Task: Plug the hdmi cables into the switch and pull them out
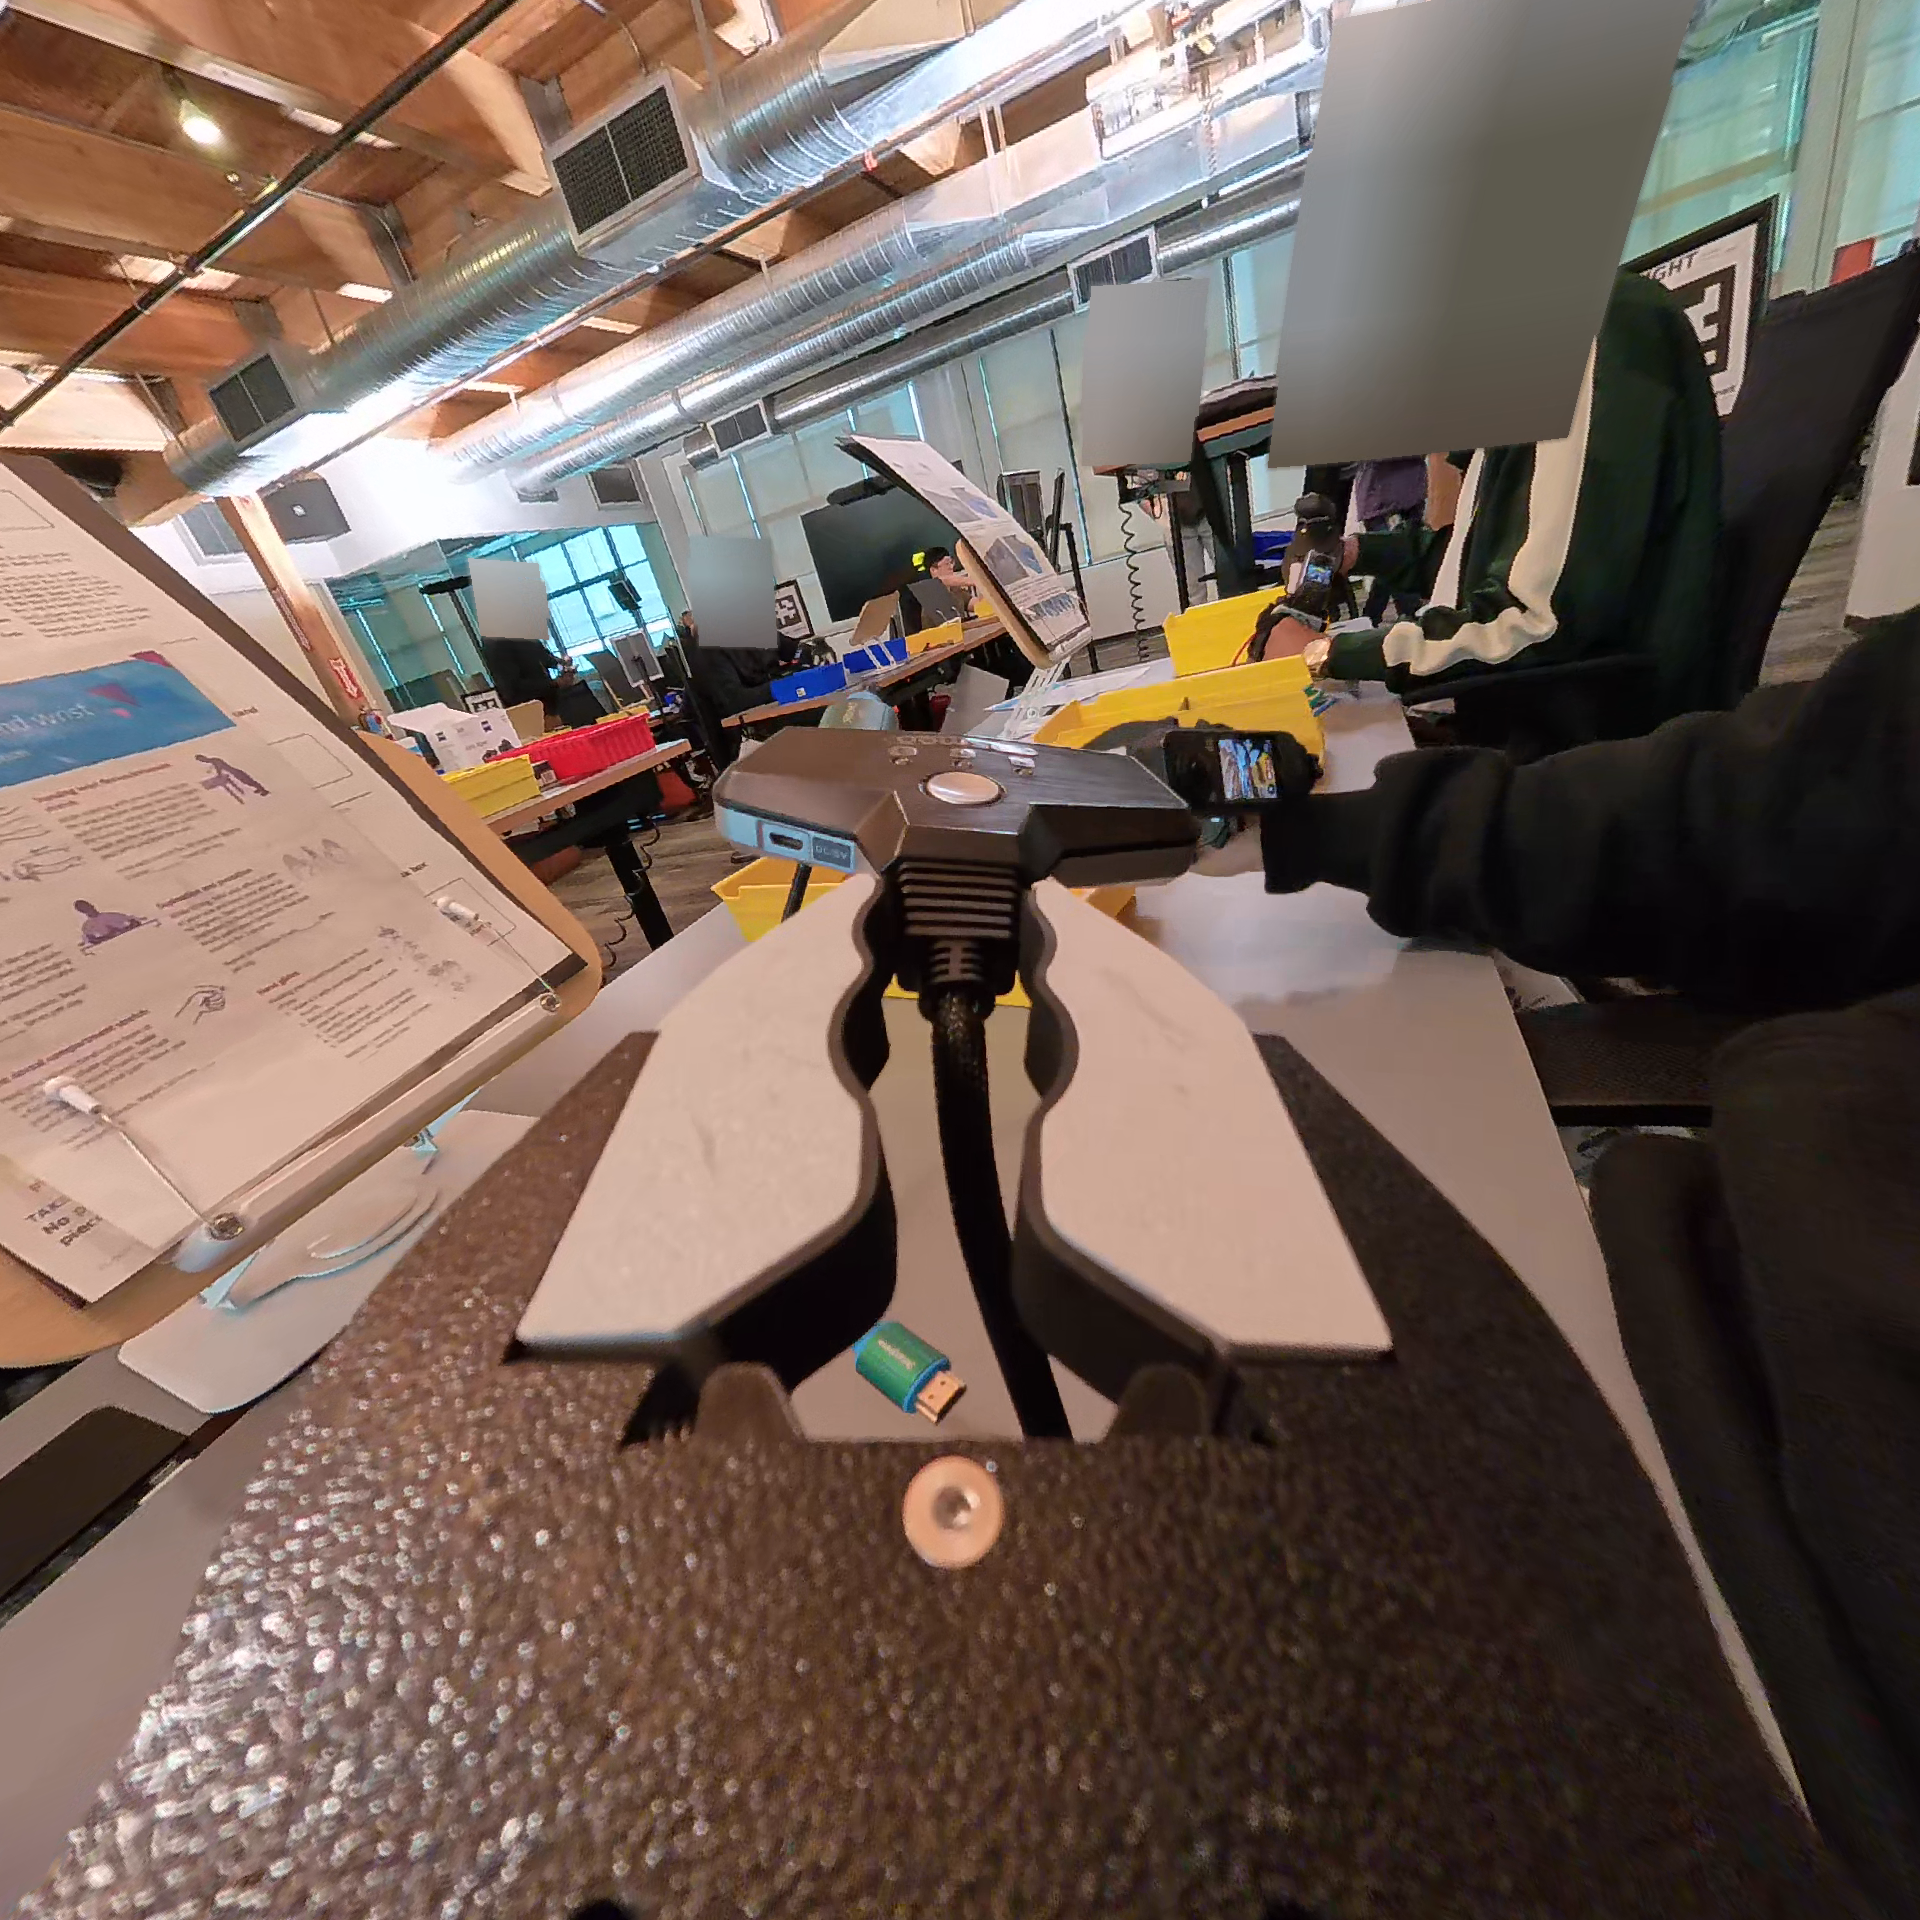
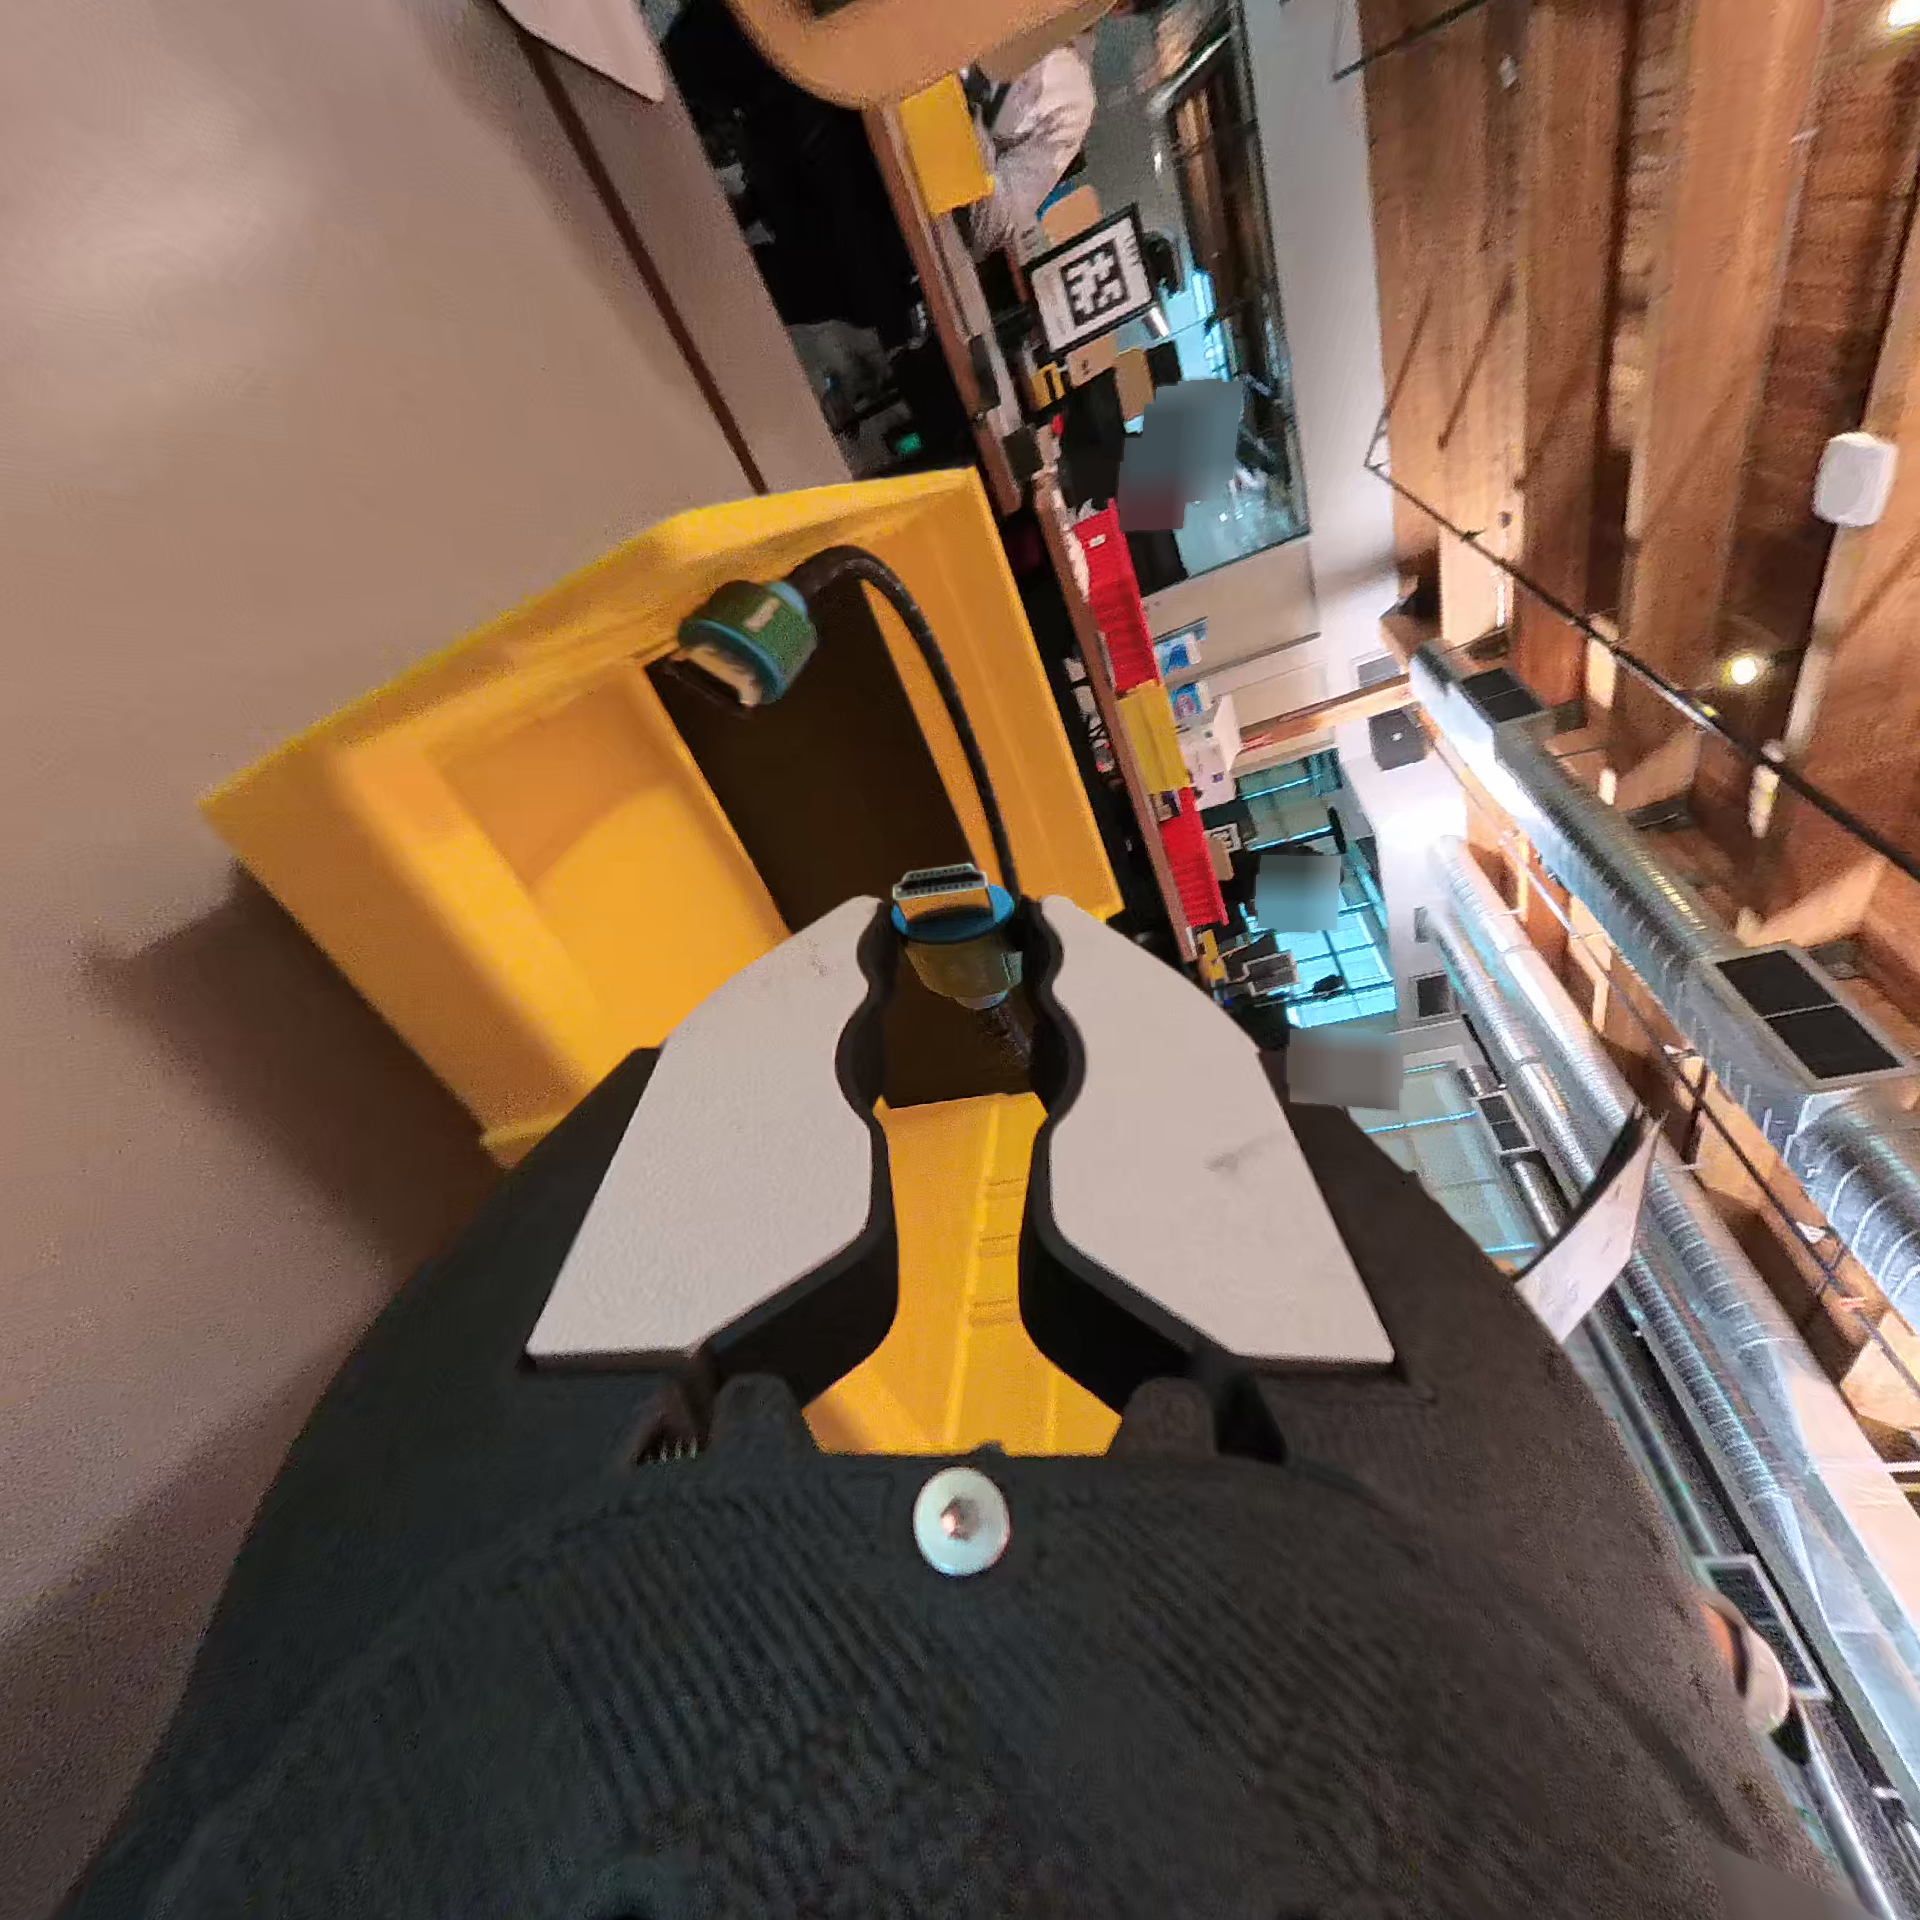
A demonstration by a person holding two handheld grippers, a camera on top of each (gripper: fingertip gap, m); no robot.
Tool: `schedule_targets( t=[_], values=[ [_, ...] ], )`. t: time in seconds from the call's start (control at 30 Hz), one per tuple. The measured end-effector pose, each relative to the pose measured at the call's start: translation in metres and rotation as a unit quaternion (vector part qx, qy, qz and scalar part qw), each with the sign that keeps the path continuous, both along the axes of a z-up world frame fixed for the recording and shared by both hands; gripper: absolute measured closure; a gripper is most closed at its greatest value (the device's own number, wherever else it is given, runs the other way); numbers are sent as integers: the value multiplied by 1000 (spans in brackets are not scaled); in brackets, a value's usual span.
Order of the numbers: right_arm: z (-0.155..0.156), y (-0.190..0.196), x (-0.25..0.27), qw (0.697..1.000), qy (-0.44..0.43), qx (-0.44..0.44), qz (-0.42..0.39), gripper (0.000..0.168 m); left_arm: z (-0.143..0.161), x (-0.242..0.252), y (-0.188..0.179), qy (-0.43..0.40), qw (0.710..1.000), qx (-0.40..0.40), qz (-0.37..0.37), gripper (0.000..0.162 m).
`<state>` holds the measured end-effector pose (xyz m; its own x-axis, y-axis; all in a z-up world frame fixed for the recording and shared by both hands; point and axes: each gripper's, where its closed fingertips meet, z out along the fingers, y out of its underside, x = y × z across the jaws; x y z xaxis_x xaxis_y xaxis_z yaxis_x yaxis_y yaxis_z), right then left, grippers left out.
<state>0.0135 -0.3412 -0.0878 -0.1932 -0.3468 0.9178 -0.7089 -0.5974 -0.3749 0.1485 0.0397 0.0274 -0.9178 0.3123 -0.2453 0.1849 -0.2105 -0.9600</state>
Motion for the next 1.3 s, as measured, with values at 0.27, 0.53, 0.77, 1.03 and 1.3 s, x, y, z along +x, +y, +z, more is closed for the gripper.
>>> schedule_targets(
  t=[0.27,0.53,0.77,1.03,1.3],
  values=[
    [-37,-1,3,989,7,149,-3,142,-2,2,0,11,1000,1,-6,140],
    [-36,-3,8,901,-106,420,25,124,-6,0,-3,11,1000,7,-11,140],
    [-40,4,-4,907,-21,420,35,120,-7,-2,-5,16,1000,8,-15,140],
    [-12,31,27,873,-124,460,104,117,-11,-7,-8,10,1000,16,-21,140],
    [89,220,44,805,-88,446,382,84,-24,-19,-9,-13,997,32,-67,140]
  ],
)
